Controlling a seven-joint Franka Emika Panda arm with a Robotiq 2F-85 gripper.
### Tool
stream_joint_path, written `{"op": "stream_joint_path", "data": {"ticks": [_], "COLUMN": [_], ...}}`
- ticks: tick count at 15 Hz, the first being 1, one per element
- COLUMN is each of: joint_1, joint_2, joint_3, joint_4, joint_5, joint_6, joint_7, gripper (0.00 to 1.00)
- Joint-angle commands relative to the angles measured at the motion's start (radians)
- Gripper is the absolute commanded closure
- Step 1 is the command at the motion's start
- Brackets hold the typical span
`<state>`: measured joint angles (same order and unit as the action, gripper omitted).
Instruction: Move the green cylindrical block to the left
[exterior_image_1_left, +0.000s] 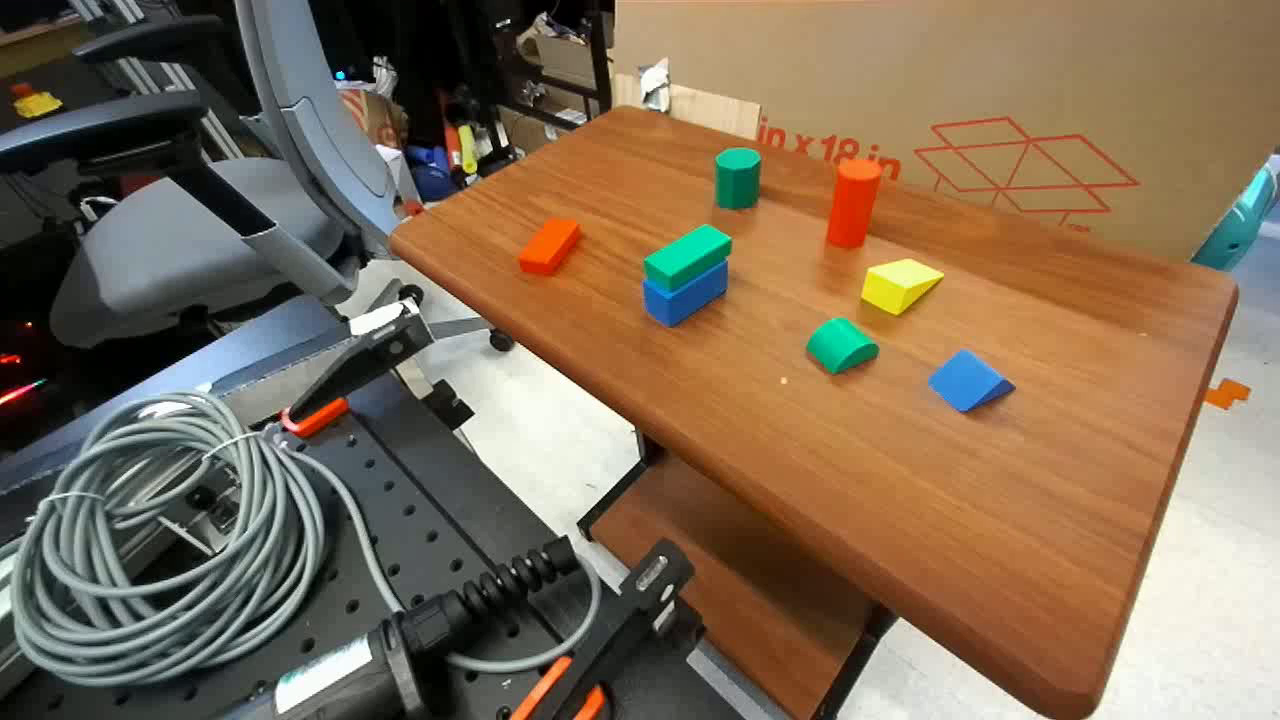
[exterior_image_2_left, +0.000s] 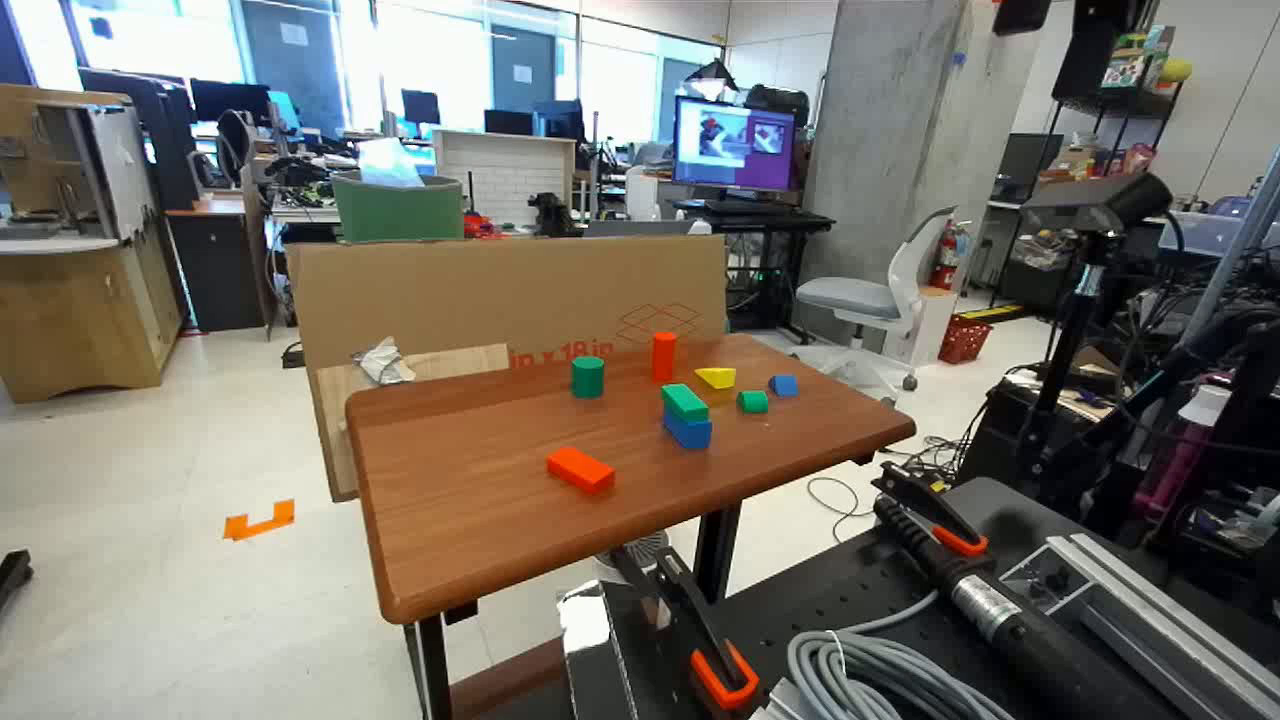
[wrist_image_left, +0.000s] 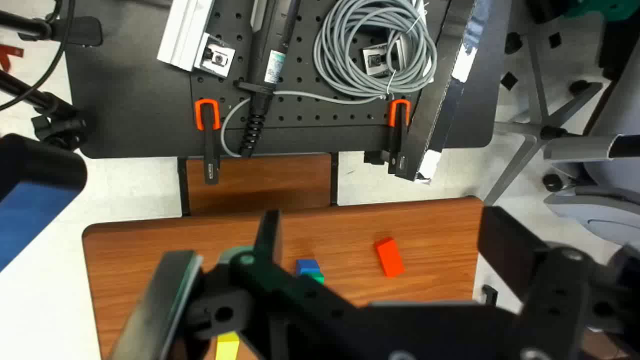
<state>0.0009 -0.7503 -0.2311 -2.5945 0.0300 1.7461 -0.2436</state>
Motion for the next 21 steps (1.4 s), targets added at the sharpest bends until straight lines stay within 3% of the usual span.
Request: {"op": "stream_joint_path", "data": {"ticks": [1, 16, 21], "joint_1": [-0.022, -0.019, -0.004], "joint_2": [0.004, 0.037, 0.147], "joint_3": [0.018, 0.016, 0.057], "joint_4": [0.002, 0.021, 0.035], "joint_5": [0.012, 0.028, 0.044], "joint_6": [-0.002, 0.003, 0.19], "joint_7": [-0.012, 0.004, 0.072], "gripper": [0.0, 0.0, 0.0]}}
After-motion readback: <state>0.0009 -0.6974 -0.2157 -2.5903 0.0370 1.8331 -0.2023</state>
